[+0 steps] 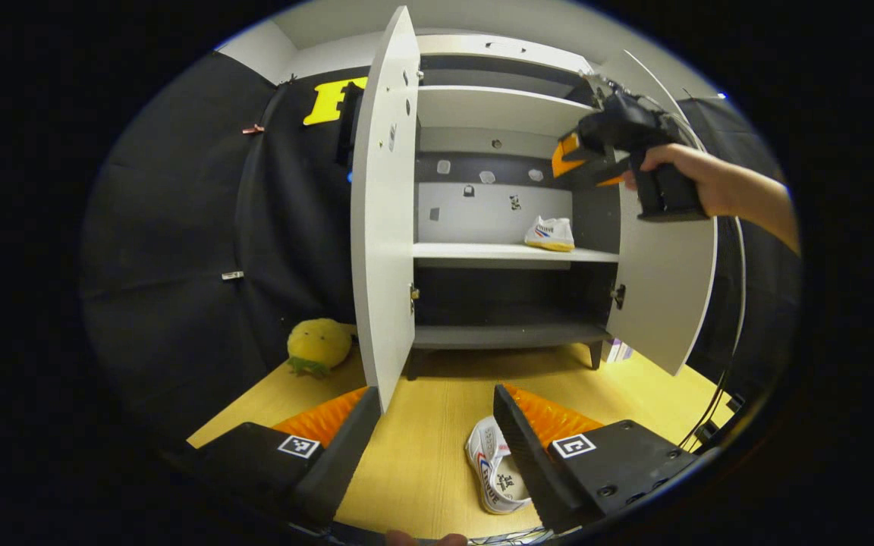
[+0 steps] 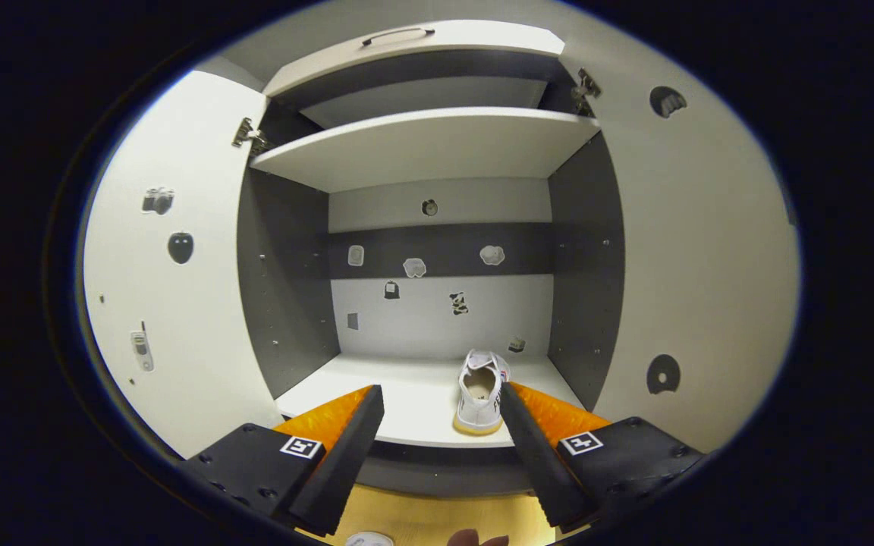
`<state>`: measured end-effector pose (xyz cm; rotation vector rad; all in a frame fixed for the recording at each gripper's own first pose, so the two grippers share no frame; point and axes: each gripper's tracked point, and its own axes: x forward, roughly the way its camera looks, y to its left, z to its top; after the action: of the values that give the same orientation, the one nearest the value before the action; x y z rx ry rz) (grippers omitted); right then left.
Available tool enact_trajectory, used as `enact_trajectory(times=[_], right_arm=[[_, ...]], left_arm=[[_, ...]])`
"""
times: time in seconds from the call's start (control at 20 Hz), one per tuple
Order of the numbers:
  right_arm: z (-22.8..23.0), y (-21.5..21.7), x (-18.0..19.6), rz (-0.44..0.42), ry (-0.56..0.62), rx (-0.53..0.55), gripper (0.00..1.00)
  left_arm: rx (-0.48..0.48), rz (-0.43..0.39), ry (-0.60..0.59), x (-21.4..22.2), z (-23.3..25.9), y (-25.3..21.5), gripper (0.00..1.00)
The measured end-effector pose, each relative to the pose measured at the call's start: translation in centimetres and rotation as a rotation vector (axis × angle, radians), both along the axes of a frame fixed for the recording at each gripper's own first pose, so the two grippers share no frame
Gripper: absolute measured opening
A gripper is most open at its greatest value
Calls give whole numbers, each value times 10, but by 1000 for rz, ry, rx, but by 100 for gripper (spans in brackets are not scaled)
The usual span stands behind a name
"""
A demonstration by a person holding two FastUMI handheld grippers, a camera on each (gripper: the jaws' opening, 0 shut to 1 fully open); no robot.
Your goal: Grab one shoe with the right hand and put it into the shoe cabinet, grab the other shoe with the left hand and put it into the shoe cabinet; then close the right door with the right hand and the left door with the left hand.
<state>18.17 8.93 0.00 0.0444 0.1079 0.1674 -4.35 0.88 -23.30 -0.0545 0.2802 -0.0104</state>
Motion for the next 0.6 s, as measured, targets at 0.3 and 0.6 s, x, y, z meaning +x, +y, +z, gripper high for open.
enact_trajectory(times=[0.3, 0.6], right_arm=[[12, -22, -87, 6, -77, -21, 98], [15, -60, -137, -25, -74, -48, 97]], left_arm=[[-20, -81, 121, -4, -74, -33, 95], [20, -130, 220, 15, -139, -56, 93]])
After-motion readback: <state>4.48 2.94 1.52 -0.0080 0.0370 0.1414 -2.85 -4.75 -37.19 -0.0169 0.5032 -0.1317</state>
